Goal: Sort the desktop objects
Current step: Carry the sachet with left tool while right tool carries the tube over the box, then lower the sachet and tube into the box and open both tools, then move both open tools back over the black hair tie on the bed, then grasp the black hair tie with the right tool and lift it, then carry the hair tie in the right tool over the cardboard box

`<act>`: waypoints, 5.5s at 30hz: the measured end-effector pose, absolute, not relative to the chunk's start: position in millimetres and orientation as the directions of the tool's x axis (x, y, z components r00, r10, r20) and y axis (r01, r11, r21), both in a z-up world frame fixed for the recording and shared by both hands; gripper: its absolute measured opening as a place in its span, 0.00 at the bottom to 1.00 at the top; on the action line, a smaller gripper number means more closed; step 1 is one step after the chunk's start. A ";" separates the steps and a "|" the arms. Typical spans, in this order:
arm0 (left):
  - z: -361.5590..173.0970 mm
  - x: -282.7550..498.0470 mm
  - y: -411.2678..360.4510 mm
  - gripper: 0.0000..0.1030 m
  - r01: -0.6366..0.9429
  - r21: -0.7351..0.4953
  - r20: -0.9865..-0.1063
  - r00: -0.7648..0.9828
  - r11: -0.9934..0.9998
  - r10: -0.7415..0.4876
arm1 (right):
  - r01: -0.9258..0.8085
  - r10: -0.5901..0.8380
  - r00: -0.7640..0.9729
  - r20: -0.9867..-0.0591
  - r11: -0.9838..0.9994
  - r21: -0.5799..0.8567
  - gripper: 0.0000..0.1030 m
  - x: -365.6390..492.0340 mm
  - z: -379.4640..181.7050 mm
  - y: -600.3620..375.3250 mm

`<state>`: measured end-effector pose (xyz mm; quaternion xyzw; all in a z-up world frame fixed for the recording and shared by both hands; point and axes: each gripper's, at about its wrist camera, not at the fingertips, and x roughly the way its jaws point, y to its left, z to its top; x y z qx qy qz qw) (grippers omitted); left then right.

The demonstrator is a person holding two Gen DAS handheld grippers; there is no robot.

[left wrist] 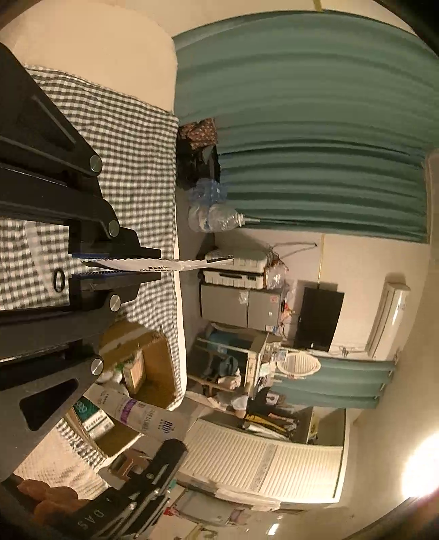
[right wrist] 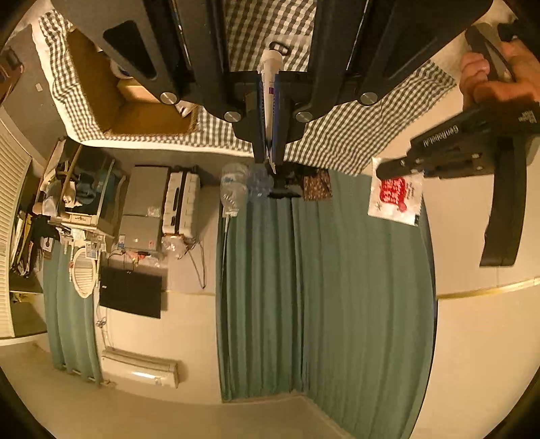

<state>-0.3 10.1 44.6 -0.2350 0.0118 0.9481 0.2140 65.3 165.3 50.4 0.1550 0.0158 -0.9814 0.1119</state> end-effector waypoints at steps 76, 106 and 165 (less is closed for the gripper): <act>24.9 -28.1 -21.1 1.00 -0.349 -0.012 -0.499 -0.810 -0.937 0.308 | 0.077 -0.090 -0.971 -0.222 -0.995 0.065 1.00 59.7 44.3 215.2; -242.6 -121.8 25.7 1.00 -0.559 -0.071 -0.972 -0.145 -0.826 0.182 | 0.341 -0.114 -0.505 -0.855 -0.937 -0.076 0.61 -95.3 -212.2 113.3; -56.7 -64.2 -13.0 0.02 -0.473 -0.180 -0.718 -0.536 -0.862 0.444 | 0.231 -0.220 -0.834 -0.505 -0.972 0.041 0.04 -3.6 -24.5 140.2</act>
